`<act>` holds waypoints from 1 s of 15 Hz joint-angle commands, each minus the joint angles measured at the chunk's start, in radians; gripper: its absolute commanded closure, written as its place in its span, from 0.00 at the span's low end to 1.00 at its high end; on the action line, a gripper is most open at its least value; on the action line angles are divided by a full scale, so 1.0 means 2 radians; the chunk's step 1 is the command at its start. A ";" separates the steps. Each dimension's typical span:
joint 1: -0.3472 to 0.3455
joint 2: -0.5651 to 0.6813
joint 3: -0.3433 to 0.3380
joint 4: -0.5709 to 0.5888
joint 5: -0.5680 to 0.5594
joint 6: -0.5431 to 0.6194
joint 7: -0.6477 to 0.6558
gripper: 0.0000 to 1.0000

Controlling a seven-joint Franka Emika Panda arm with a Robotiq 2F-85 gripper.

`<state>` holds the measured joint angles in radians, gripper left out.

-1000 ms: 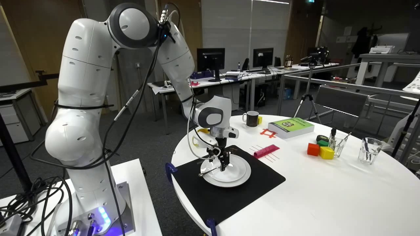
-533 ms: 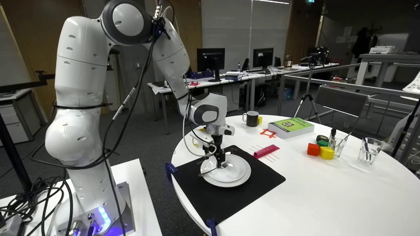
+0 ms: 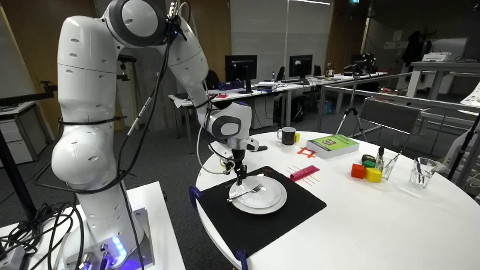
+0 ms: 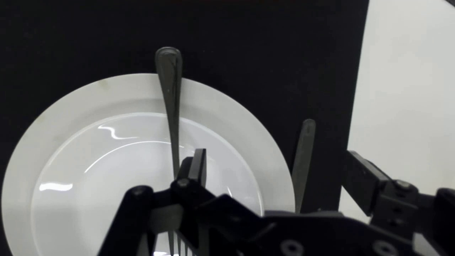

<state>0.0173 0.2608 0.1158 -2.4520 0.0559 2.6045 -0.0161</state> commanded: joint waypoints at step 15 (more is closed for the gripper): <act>0.089 -0.022 -0.036 -0.046 -0.003 0.057 0.274 0.00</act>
<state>0.1542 0.2502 0.0801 -2.4946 0.0920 2.6565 0.4457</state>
